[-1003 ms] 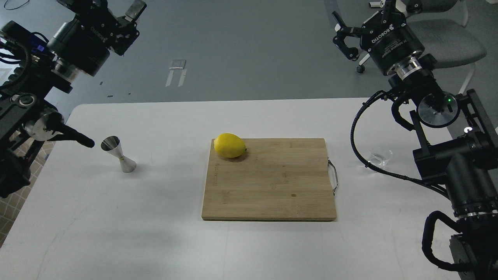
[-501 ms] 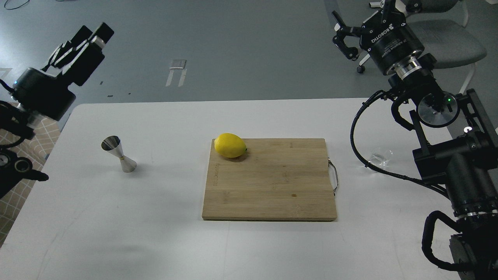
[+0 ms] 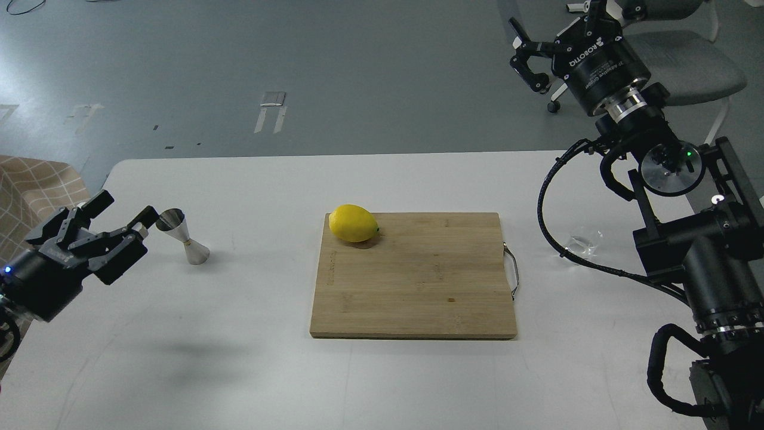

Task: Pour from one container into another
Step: 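Lower the left gripper toward the metal jigger on the table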

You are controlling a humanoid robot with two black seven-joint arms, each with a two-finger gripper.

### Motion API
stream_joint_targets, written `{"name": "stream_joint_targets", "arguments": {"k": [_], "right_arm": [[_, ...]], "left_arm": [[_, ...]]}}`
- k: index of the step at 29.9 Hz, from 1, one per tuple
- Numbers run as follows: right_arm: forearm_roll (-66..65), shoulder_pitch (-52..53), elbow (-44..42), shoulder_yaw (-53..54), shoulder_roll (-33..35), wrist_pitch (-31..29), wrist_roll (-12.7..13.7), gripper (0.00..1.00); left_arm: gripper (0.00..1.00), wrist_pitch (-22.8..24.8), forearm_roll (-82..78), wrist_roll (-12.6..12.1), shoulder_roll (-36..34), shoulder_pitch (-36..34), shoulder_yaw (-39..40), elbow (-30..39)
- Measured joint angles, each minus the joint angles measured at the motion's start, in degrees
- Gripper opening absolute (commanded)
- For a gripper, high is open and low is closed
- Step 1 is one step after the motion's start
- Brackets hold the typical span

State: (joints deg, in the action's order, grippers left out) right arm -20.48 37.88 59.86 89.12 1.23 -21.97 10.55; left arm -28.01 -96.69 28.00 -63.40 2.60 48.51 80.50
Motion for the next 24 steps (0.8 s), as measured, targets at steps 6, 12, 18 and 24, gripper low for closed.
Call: {"name": "stream_joint_targets", "arguments": {"k": [6,12,18,24], "right_arm": [[0.0,-0.07,-0.08,0.0,0.0,0.0,0.0,1.0],[0.0,-0.07,-0.09,0.0,-0.34,0.0,0.0,1.0],[0.0,0.0,-0.01,0.0,-0.35,0.0,0.0,1.0],[-0.01,0.01,-0.01,0.01,-0.8,0.0,0.0,1.0]], "left_arm": [[0.98,0.0,-1.54,0.0,0.73,4.72,0.0,-1.53],[0.98,0.0,-1.7,0.0,3.22,4.73,-1.32,-4.6],[0.98,0.0,-4.15,-0.01,8.46,3.24,-1.51,-8.62],[0.97,0.0,-6.5,-0.01,13.9,-0.83,-3.26,-15.05]]}}
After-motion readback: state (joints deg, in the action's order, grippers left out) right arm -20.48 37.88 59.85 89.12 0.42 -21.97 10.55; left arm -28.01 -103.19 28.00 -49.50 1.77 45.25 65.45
